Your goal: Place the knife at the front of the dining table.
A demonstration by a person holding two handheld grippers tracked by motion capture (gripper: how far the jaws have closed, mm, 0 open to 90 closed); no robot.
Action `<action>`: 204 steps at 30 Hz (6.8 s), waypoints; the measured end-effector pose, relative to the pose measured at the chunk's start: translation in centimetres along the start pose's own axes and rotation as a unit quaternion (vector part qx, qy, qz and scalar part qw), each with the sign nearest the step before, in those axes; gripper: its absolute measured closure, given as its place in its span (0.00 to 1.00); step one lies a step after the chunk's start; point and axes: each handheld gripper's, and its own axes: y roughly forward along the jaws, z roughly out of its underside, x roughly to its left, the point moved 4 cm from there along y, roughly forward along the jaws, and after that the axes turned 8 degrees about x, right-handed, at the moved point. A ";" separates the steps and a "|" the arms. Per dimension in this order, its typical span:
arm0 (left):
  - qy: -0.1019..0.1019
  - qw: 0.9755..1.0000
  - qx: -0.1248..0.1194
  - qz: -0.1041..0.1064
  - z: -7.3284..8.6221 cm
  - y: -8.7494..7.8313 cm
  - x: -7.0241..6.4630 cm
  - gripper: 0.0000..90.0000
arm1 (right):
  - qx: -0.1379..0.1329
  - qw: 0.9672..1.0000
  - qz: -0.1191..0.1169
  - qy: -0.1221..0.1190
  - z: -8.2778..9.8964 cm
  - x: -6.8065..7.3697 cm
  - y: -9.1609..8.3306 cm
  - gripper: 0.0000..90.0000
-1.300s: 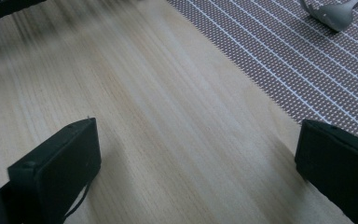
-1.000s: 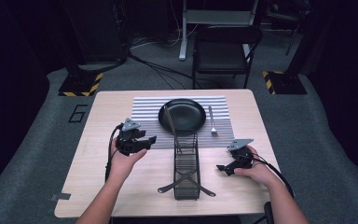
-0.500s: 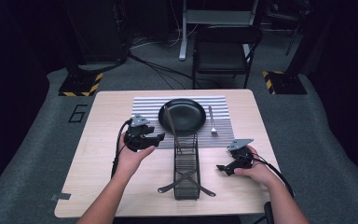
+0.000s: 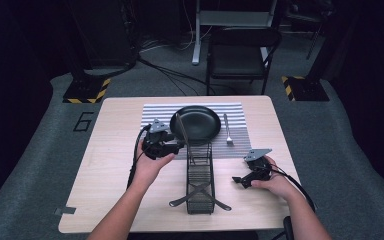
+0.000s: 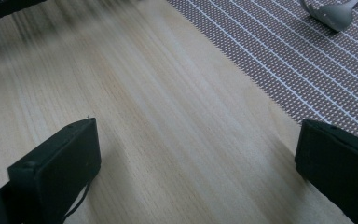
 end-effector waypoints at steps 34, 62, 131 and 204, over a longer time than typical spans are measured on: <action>0.027 0.999 -0.022 0.014 -0.7 1.9 -2.5 0.90 | 0.001 1.000 0.000 -0.004 0.0 0.0 0.0 0.00; 0.054 0.998 -0.028 0.025 -3.4 -0.5 -4.1 0.92 | 0.001 1.000 0.000 -0.004 0.0 0.0 0.0 0.00; -0.039 0.994 -0.056 -0.083 -1.9 -5.0 7.8 0.92 | 0.001 1.000 0.000 -0.004 0.0 0.0 0.0 0.00; -0.178 0.981 -0.007 -0.080 0.7 4.2 14.5 0.92 | 0.001 1.000 0.000 -0.004 0.0 0.0 0.0 0.00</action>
